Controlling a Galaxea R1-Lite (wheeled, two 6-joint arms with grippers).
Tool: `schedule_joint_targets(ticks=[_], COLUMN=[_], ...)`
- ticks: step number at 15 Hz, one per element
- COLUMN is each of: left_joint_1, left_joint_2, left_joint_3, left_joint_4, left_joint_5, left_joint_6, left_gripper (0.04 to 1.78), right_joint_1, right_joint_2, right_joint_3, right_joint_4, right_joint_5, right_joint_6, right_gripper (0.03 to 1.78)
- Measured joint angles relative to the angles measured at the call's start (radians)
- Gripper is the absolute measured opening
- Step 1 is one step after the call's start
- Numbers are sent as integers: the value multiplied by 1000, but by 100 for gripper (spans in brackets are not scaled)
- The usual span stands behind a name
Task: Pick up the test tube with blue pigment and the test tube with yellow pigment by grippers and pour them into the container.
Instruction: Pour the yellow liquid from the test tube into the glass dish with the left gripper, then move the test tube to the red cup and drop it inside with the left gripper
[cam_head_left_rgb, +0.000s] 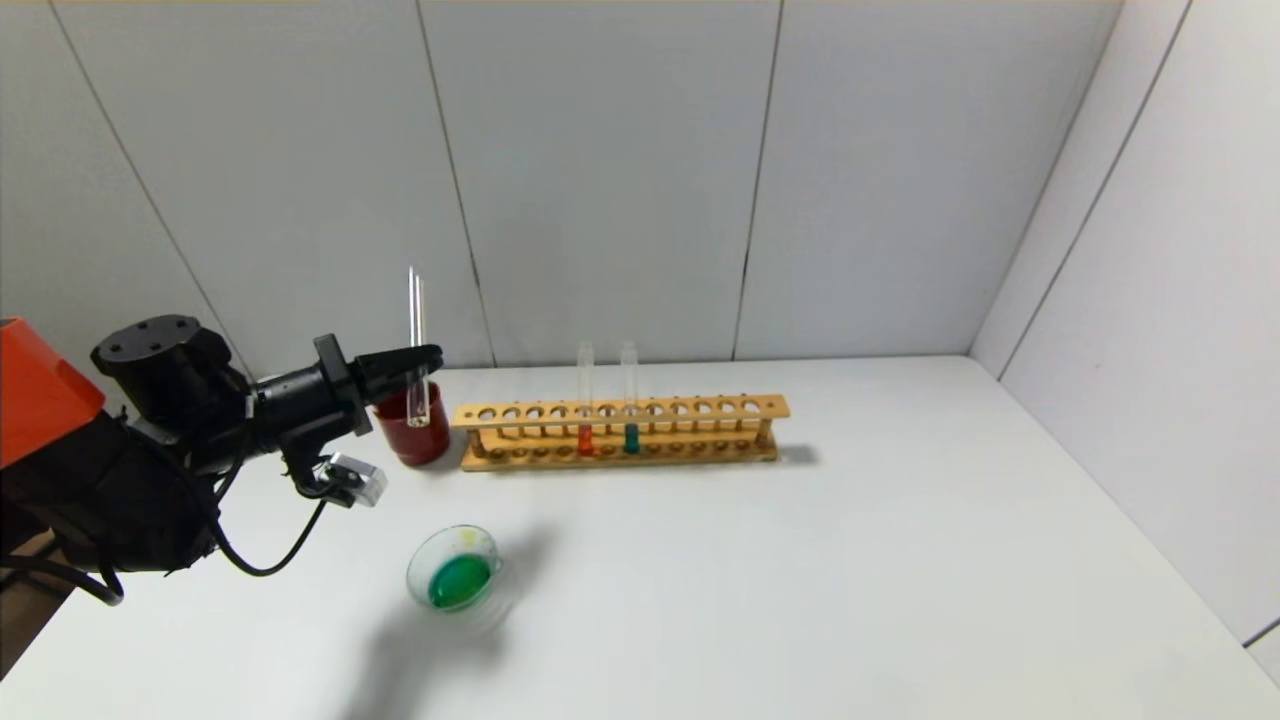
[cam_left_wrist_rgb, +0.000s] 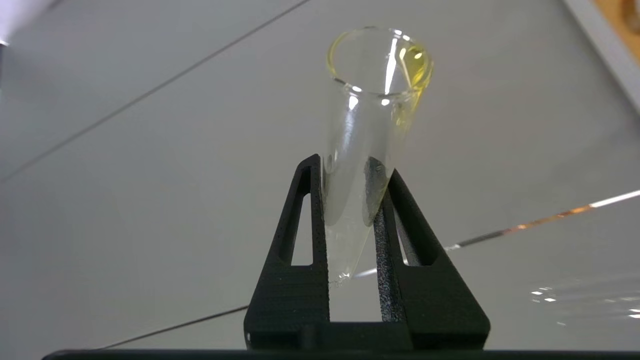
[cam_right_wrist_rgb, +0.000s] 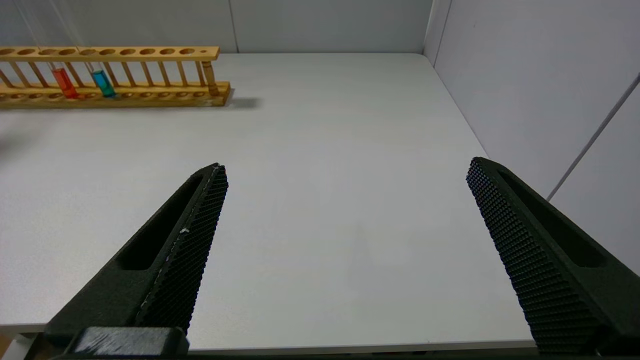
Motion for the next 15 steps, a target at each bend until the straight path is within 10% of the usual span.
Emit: schedule_joint_targets(ticks=[7, 15], left_joint_1=[-26, -179], left_joint_2=[-65, -203], left_joint_3=[162, 246], left_joint_4=[-43, -45], left_joint_5=[325, 961], left_joint_6=[-197, -664], left_gripper=[31, 31], right_joint_1=[0, 0], right_joint_2=[0, 0], right_joint_3=[0, 0], right_joint_4=[0, 0], right_joint_5=[0, 0], right_joint_6=[0, 0], right_gripper=[175, 175])
